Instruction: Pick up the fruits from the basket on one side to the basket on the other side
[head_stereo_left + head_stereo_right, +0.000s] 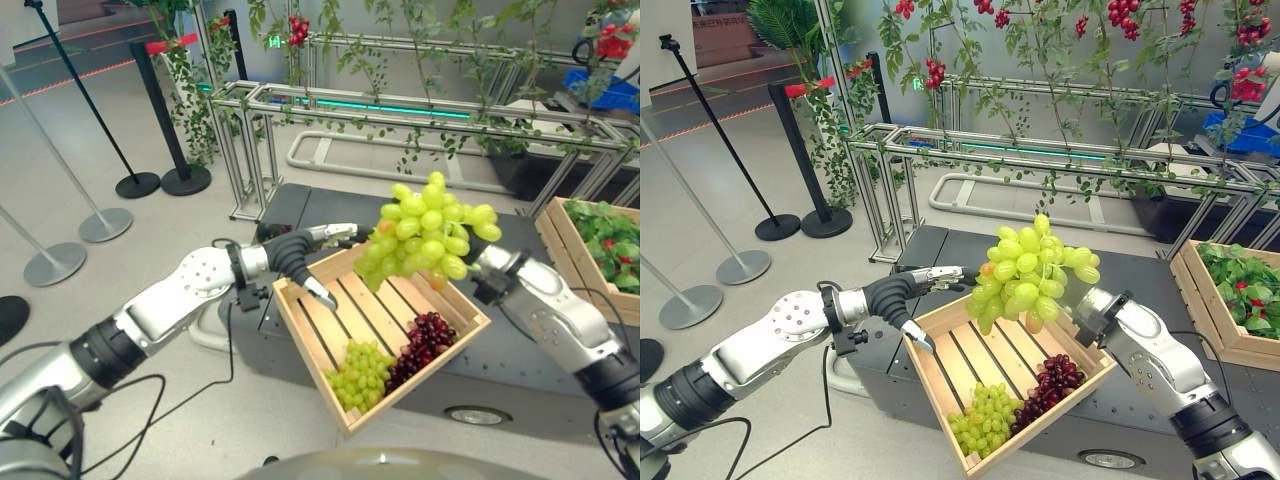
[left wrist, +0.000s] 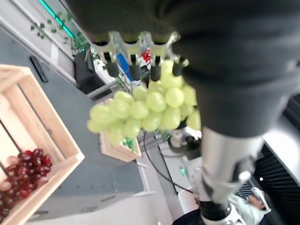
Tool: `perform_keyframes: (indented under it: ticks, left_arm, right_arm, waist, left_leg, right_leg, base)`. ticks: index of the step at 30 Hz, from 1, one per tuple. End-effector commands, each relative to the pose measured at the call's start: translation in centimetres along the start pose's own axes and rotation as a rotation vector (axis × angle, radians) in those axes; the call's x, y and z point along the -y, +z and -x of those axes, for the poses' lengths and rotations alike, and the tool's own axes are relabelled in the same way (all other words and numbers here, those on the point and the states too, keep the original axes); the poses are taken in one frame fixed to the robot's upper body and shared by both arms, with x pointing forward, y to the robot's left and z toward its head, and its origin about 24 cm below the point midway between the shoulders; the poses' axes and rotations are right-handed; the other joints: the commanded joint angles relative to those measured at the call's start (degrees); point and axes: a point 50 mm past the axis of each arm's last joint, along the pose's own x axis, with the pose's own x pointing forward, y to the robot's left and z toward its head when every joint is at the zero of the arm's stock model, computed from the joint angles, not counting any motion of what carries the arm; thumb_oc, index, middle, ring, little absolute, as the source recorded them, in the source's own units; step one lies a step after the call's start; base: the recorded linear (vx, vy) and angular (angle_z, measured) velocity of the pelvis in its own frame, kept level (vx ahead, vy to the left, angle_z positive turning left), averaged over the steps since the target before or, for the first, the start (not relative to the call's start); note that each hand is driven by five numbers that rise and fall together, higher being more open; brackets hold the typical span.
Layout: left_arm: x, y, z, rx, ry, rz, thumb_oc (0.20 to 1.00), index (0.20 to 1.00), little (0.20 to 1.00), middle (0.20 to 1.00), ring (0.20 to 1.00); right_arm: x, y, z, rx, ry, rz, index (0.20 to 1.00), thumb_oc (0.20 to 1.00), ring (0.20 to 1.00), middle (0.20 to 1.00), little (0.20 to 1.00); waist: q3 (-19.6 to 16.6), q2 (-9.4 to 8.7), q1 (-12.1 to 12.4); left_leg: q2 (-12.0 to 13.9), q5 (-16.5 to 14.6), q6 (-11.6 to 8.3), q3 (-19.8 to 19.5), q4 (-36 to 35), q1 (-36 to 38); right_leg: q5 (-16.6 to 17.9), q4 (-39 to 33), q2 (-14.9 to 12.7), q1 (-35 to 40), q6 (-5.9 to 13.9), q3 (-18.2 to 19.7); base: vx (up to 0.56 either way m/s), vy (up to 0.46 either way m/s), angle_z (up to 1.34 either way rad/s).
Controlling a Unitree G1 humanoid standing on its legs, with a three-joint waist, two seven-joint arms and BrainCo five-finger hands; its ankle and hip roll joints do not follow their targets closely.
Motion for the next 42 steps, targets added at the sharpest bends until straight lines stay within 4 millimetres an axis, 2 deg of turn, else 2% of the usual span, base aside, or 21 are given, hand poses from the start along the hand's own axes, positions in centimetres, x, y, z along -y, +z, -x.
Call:
perform_keyframes:
  ticks: [1, 8, 16, 21, 23, 27, 36, 42]
  left_arm:
    - [-0.4, 1.9, -2.2, 0.106, -0.067, -0.012, 1.000, 1.000, 1.000, 1.000, 1.000]
    - [0.9, 1.9, -4.7, 0.167, -0.086, 0.076, 1.000, 1.000, 1.000, 1.000, 1.000]
    - [1.4, 1.6, -4.9, 0.183, -0.070, 0.111, 1.000, 1.000, 1.000, 1.000, 1.000]
    - [0.9, 1.2, -3.7, 0.182, -0.013, 0.106, 1.000, 1.000, 1.000, 1.000, 1.000]
    - [0.7, 1.0, -2.3, 0.179, 0.025, 0.105, 1.000, 1.000, 1.000, 1.000, 1.000]
    - [0.7, 0.4, -0.8, 0.162, 0.068, 0.117, 1.000, 1.000, 1.000, 1.000, 1.000]
    - [0.5, -0.6, 0.8, 0.132, 0.139, 0.131, 1.000, 1.000, 1.000, 1.000, 1.000]
    - [0.7, -1.4, 3.0, 0.090, 0.192, 0.160, 1.000, 1.000, 1.000, 1.000, 1.000]
  right_arm:
    - [-2.3, 5.2, -3.0, 0.261, 0.151, 0.073, 0.200, 0.200, 0.200, 0.200, 0.200]
    - [-3.7, 5.4, -4.2, 0.320, 0.194, 0.034, 0.200, 0.200, 0.200, 0.200, 0.200]
    - [-4.6, 5.1, -4.2, 0.334, 0.225, 0.016, 0.200, 0.200, 0.200, 0.200, 0.200]
    - [-4.4, 5.4, -3.6, 0.353, 0.217, 0.022, 0.200, 0.200, 0.200, 0.200, 0.200]
    - [-3.9, 5.6, -3.0, 0.355, 0.194, 0.038, 0.200, 0.200, 0.200, 0.200, 0.200]
    - [-3.3, 5.4, -2.2, 0.363, 0.150, 0.030, 0.200, 0.200, 0.200, 0.200, 0.200]
    - [-3.2, 5.7, -1.4, 0.382, 0.146, 0.042, 0.200, 0.200, 0.200, 0.200, 0.200]
    - [-2.6, 5.9, -0.6, 0.376, 0.116, 0.069, 0.200, 0.200, 0.200, 0.200, 0.200]
  waist:
    - [-1.80, -1.00, -0.66]
    - [-1.98, -1.09, -1.06]
    - [-2.20, -1.04, -1.15]
    - [-2.33, -1.17, -1.08]
    - [-2.33, -1.29, -0.95]
    - [-2.40, -1.51, -0.83]
    - [-2.39, -1.79, -0.58]
    - [-2.44, -1.76, -0.23]
  left_leg:
    - [-4.09, -6.73, 4.19, -2.85, 1.43, 1.84]
    - [-4.18, -7.03, 4.43, -2.86, 1.77, 2.11]
    - [-4.16, -7.30, 4.54, -2.71, 2.09, 2.26]
    - [-4.15, -7.37, 4.56, -2.76, 2.06, 2.36]
    - [-4.02, -7.39, 4.44, -2.73, 2.05, 2.39]
    - [-3.91, -7.42, 4.39, -3.01, 2.03, 2.47]
    - [-3.84, -7.59, 4.35, -3.33, 2.14, 2.64]
    - [-3.72, -7.58, 4.26, -3.39, 2.09, 2.59]
  right_leg:
    - [-2.59, 5.25, 2.57, -2.83, 0.48, -1.60]
    - [-2.66, 5.08, 2.56, -2.42, 0.36, -1.18]
    - [-2.89, 5.11, 2.50, -2.05, 0.20, -1.14]
    - [-2.80, 4.98, 2.53, -1.99, 0.15, -1.09]
    - [-2.89, 5.06, 2.59, -2.05, 0.08, -1.22]
    - [-3.10, 5.31, 2.70, -1.93, -0.03, -1.52]
    - [-3.42, 5.61, 2.79, -1.73, -0.13, -1.97]
    - [-3.52, 5.68, 2.80, -1.80, -0.21, -2.22]
  base:
    - [0.00, 0.000, 0.00]
    - [0.00, 0.000, 0.00]
    - [0.00, 0.000, 0.00]
    - [0.00, 0.000, 0.00]
    - [0.00, 0.000, 0.00]
    - [0.00, 0.000, 0.00]
    - [0.00, 0.000, 0.00]
    - [0.00, 0.000, 0.00]
